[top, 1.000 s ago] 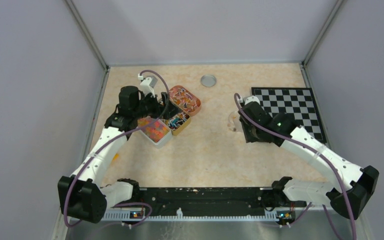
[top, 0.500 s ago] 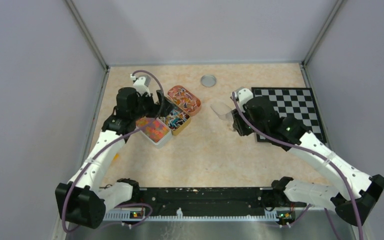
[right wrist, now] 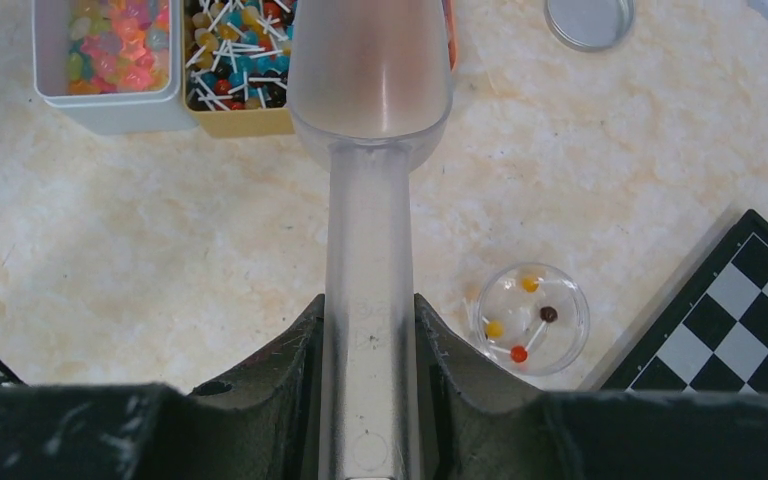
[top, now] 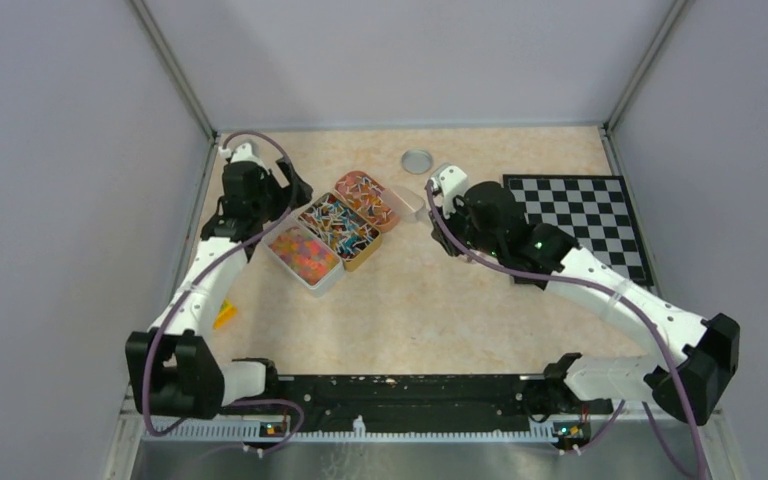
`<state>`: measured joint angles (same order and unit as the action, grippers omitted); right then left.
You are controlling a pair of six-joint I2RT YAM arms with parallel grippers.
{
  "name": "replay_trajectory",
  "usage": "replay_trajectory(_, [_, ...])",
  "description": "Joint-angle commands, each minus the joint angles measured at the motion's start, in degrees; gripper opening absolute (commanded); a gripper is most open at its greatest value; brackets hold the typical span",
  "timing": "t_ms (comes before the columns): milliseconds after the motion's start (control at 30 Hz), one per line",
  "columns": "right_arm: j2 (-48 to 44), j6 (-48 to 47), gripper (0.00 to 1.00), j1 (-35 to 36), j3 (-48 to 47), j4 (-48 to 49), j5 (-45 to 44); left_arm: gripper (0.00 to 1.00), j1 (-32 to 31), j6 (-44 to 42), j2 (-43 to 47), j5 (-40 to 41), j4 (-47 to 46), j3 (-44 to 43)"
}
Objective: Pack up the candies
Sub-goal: Place the fake candies in the packing bottle, then scoop the fake candies from the storage box.
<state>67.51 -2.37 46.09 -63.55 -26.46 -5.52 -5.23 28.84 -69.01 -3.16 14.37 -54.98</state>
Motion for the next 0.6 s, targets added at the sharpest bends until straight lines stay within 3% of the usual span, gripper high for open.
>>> replay_trajectory(0, [3.5,1.7,0.00,0.9,-4.8,5.3,-1.4,0.99,4.4,3.9,-5.5,0.1,-7.7,-4.8])
replay_trajectory(133, [7.6,5.6,0.00,1.6,-8.2,3.4,-2.3,0.92,10.9,4.4,-11.5,-8.1,-17.6,-5.6])
replay_trajectory(300, [15.1,9.3,0.00,4.4,-17.0,-2.6,-4.4,0.73,13.4,-1.9,-22.2,-11.9,-12.2,-15.0])
replay_trajectory(467, [27.3,12.3,0.00,5.3,-30.1,-15.3,-2.0,0.47,15.0,-3.6,-31.4,-27.6,-13.9,-17.9])
replay_trajectory(567, [33.4,12.5,0.00,5.5,-36.7,-21.5,-1.6,0.39,16.4,-2.5,-35.6,-32.5,-13.0,-20.1])
